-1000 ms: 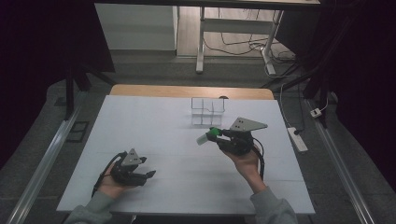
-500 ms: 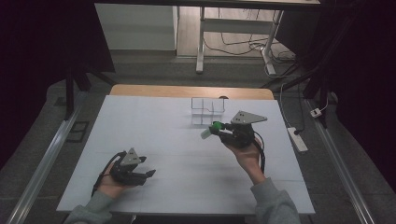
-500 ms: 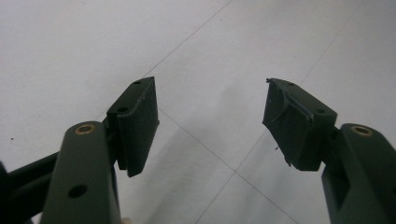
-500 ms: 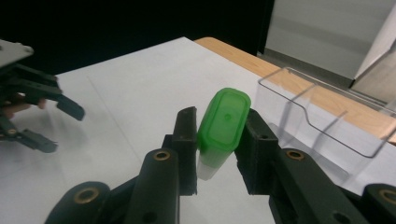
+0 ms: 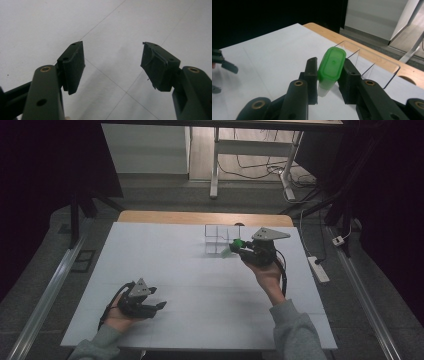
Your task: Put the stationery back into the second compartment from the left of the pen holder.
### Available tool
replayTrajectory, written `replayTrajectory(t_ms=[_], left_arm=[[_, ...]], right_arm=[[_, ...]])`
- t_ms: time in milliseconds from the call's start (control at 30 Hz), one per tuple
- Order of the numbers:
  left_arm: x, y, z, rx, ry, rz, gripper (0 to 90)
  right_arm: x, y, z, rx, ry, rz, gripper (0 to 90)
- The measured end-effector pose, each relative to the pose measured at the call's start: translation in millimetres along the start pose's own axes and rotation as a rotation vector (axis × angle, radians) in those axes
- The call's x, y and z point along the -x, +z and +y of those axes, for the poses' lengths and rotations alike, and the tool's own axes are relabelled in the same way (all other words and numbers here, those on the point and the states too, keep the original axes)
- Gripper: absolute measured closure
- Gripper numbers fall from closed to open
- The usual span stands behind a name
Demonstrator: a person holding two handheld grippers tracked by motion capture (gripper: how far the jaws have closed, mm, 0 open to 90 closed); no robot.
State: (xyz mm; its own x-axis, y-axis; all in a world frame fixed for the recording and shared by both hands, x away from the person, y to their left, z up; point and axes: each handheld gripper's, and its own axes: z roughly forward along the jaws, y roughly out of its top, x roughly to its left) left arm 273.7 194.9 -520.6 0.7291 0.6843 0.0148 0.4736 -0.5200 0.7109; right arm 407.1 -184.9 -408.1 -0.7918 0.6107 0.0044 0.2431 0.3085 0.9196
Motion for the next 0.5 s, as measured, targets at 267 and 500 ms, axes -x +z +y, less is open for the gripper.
replayTrajectory(t_ms=[267, 500], left_arm=[[-2.1, -1.6, -0.3, 0.010, -0.008, 0.001, 34.9], [-3.4, -2.6, -0.6, 0.017, -0.018, 0.005, 34.9]], right_arm=[[8.9, 7.9, 14.0, 0.005, 0.007, -0.021, 69.7], [16.5, 19.6, 25.5, -0.002, 0.016, -0.039, 69.7]])
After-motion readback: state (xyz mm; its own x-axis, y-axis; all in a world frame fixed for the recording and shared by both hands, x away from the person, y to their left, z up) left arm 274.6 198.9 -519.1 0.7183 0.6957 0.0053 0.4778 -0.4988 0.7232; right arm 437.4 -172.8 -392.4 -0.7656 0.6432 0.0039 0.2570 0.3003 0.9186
